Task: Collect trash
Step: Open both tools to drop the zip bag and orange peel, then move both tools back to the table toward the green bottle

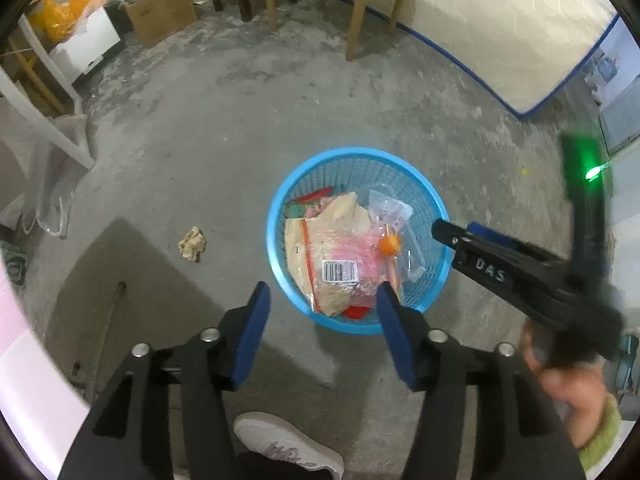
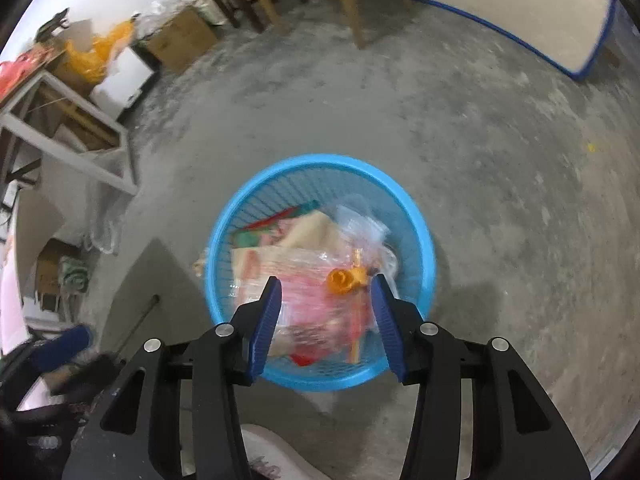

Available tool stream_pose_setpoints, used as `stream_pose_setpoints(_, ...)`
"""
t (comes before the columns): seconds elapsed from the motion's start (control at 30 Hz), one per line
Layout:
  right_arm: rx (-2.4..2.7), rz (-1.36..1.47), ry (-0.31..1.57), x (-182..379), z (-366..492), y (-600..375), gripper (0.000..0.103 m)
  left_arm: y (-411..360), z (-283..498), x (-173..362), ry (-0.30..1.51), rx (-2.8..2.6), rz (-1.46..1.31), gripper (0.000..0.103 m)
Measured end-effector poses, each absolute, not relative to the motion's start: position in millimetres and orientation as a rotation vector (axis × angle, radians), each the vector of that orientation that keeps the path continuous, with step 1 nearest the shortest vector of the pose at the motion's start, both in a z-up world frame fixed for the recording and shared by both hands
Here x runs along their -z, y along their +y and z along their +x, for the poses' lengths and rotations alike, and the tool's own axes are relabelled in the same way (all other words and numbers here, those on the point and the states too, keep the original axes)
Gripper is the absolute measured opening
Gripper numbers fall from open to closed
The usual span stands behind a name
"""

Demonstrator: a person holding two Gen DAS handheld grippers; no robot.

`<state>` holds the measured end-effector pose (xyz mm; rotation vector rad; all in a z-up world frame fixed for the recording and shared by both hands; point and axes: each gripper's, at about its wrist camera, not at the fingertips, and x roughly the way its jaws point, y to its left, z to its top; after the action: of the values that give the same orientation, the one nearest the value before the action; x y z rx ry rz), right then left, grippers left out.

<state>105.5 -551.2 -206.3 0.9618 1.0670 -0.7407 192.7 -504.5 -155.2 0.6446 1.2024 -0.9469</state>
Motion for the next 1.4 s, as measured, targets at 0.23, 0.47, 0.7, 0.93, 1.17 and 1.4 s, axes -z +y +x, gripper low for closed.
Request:
stream_pose_setpoints(0.23,0.764,0.956,1.050,191,79,-543,0.046,-464,203,97,1.125,0.957,0.551,0.065)
stream_pose_setpoints(0.47,0.677,0.951,0.966,145,60,-514,0.054,-378,192,17,1.094,1.002,0.273,0.069)
stream_pose_setpoints(0.7,0.466,0.955,0.937,93,73,-465,0.059,-241,157,-25,0.970,1.012,0.197,0.079)
stream_pose_setpoints(0.93,0.213,0.986,0.852,36,112,-403,0.063,-96,146,-30,0.942,0.804,0.095,0.081)
stream_pose_setpoints(1.17,-0.106,0.987,0.856,0,178,-294,0.069,23,141,-36,0.852,0.574,0.023,0.085)
stream_pose_setpoints(1.4,-0.338,0.911,1.010,-8,260,-167,0.073,78,133,-12,0.809,0.421,0.013,0.091)
